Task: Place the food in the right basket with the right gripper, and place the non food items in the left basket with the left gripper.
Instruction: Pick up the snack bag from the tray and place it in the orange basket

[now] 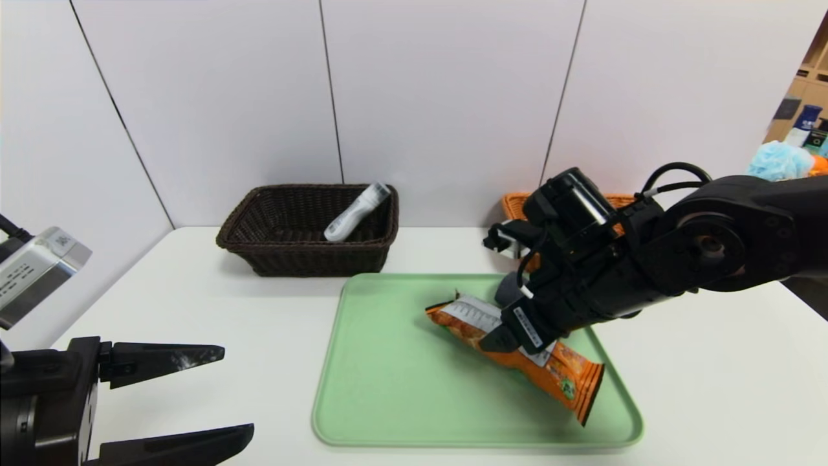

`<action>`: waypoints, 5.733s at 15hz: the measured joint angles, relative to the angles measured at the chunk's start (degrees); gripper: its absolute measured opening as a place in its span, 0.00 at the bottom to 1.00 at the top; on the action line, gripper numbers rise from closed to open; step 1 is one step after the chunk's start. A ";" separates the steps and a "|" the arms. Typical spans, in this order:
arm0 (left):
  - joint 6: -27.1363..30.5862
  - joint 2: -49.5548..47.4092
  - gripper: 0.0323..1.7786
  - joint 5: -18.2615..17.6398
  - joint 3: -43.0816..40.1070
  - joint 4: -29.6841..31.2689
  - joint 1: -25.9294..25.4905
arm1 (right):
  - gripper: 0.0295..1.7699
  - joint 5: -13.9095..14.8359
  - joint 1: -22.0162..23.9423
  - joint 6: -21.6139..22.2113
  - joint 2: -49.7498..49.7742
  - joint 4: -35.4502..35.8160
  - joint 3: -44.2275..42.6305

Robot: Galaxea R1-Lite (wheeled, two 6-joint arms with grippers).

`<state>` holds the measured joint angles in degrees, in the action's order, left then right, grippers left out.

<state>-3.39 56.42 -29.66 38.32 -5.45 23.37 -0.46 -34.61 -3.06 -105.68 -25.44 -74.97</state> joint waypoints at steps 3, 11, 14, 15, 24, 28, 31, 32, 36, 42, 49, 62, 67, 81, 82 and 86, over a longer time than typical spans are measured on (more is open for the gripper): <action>-0.07 0.02 0.95 0.01 0.00 0.00 0.00 | 0.97 0.02 -0.67 0.04 -2.08 0.09 -0.22; -0.11 -0.20 0.95 0.12 -0.01 -0.04 -0.09 | 0.97 0.46 -1.08 -0.32 -6.17 0.43 -0.22; -0.18 -0.52 0.95 0.12 -0.22 -0.06 -0.11 | 0.97 0.46 -1.38 -0.35 -6.50 0.72 -0.22; -0.18 -0.61 0.95 0.12 -0.23 -0.06 -0.13 | 0.86 0.49 -1.35 -0.32 -6.53 0.69 -0.33; -0.35 -0.83 0.95 0.22 -0.26 -0.02 -0.17 | 0.24 0.76 -2.60 -0.11 -5.57 0.67 -0.66; -0.44 -0.96 0.95 0.26 -0.32 0.02 -0.22 | 0.24 0.71 -4.06 -0.13 -3.17 0.96 -1.27; -0.52 -1.24 0.95 0.45 -0.39 -0.02 -0.26 | 0.24 0.76 -3.69 -0.16 -0.13 0.94 -2.56; -0.49 -1.38 0.95 0.48 -0.52 0.00 -0.26 | 0.24 0.82 -3.10 -0.18 1.19 0.94 -3.08; -0.49 -1.90 0.95 0.65 -0.83 0.02 -0.26 | 0.24 1.10 3.83 -1.26 6.27 0.54 -4.38; -0.41 -2.34 0.95 0.63 -1.06 0.02 -0.28 | 0.24 1.04 19.31 -1.90 9.33 0.94 -6.45; -0.44 -2.38 0.95 0.56 -1.06 0.02 -0.33 | 0.24 2.11 26.59 5.71 6.45 0.74 -12.70; -0.35 -2.38 0.95 0.56 -1.11 0.05 -1.85 | 0.24 8.09 30.32 -7.91 -8.31 -3.66 -29.22; -0.55 -2.40 0.95 0.56 -1.91 0.02 -2.10 | 0.24 8.45 31.26 -31.55 -12.15 3.89 -31.04; -0.62 -3.11 0.95 0.28 -3.04 0.02 -4.11 | 0.23 13.30 30.48 -67.19 -17.27 5.79 -31.17; -0.62 -3.12 0.95 0.28 -3.32 0.02 -4.19 | 0.23 13.32 30.18 -67.45 -17.73 5.81 -31.12; -0.62 -3.19 0.95 0.26 -3.91 0.02 -4.38 | 0.23 13.25 28.25 -67.55 -19.50 5.77 -30.95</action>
<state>-4.01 53.22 -29.40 34.40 -5.42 18.99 12.79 -6.36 -70.61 -125.19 -19.68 -105.92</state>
